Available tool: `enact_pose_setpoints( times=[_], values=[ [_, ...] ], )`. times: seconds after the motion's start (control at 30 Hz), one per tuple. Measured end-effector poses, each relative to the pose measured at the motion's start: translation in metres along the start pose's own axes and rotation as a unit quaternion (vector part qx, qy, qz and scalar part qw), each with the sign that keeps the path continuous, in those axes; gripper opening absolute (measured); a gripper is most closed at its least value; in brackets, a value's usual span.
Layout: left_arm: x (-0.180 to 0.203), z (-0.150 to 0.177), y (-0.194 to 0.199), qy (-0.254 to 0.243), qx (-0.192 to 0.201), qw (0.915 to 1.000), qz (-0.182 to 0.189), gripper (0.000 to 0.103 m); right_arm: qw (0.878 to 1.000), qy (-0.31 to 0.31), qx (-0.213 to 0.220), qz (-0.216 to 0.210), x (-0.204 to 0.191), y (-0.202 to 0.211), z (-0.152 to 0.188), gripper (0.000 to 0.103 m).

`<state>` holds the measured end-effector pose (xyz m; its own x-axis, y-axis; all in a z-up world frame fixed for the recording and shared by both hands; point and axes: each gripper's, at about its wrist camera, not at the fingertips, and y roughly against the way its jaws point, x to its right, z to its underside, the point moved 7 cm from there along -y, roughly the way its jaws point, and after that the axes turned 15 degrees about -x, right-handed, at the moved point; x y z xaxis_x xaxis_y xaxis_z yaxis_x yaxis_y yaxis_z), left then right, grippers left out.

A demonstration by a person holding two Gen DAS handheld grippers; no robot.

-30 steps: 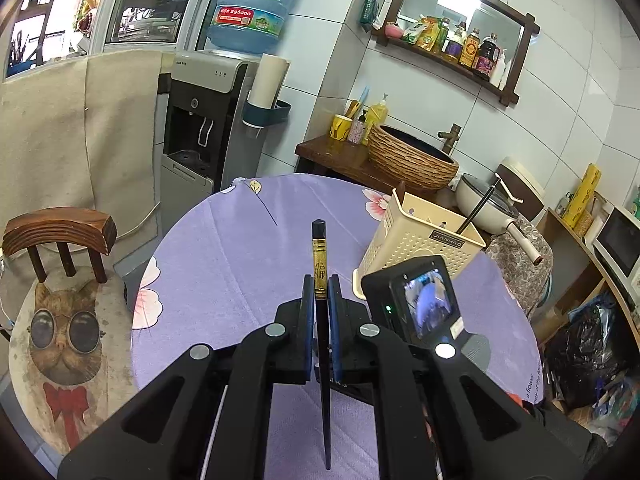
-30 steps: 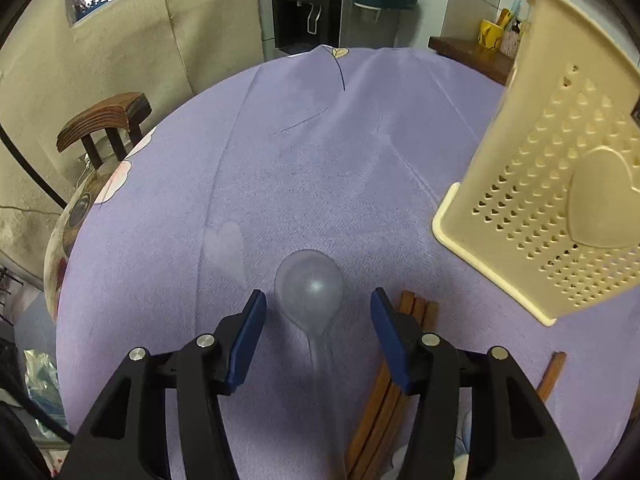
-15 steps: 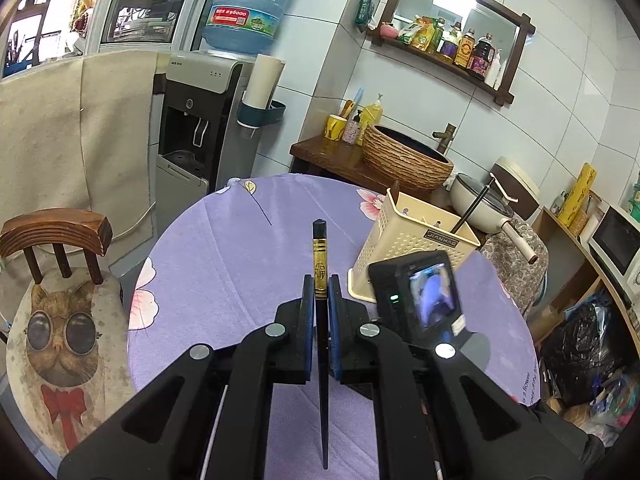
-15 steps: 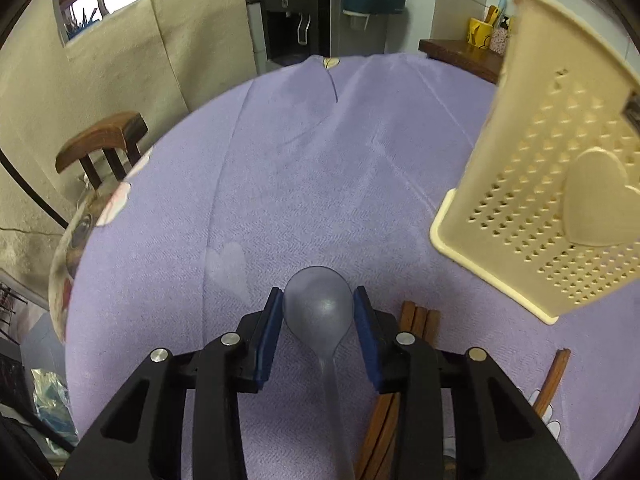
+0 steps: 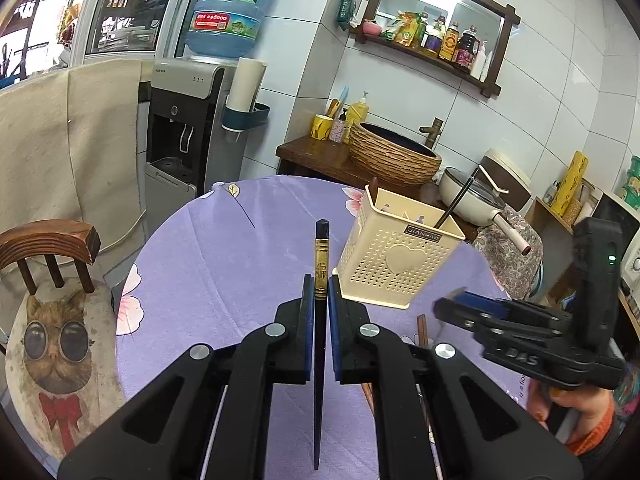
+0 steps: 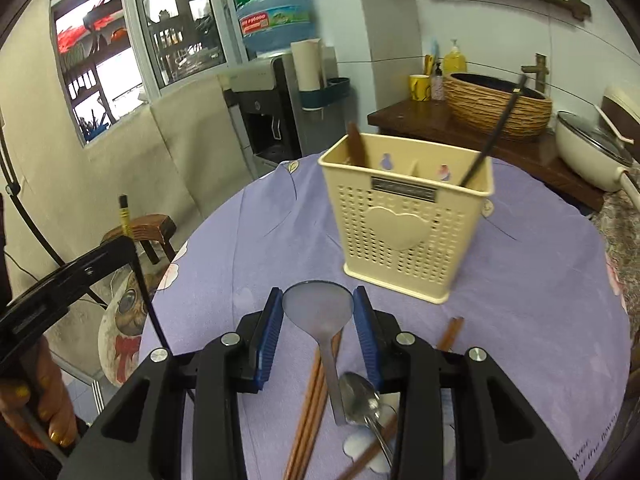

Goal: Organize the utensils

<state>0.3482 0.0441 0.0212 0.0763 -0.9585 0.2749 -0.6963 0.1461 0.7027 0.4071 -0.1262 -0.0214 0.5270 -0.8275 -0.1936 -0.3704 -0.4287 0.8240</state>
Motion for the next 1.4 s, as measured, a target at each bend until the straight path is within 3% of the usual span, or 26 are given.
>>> enact_pose_setpoints(
  times=[0.3,0.87,1.1,1.23,1.4],
  values=[
    [0.007,0.001,0.005,-0.005,0.001,1.0,0.002,0.007,1.0,-0.007,0.011,-0.011,0.011,0.016,0.02,0.035],
    [0.029,-0.026,0.021,-0.036,0.024,0.9988,0.023,0.007,0.998,-0.005,0.046,-0.031,0.008,0.038,0.011,0.035],
    [0.055,-0.074,0.036,-0.061,0.038,0.9958,0.057,0.007,0.996,-0.003,0.079,-0.032,0.012,0.062,-0.02,0.035],
    [0.077,-0.121,0.048,-0.076,0.051,0.9938,0.063,0.007,0.994,-0.002,0.108,-0.032,0.016,0.086,-0.06,0.035],
    [0.107,-0.185,0.06,-0.079,0.078,0.9918,0.064,0.007,0.986,-0.007,0.167,-0.003,0.028,0.124,-0.119,0.035]
  ],
)
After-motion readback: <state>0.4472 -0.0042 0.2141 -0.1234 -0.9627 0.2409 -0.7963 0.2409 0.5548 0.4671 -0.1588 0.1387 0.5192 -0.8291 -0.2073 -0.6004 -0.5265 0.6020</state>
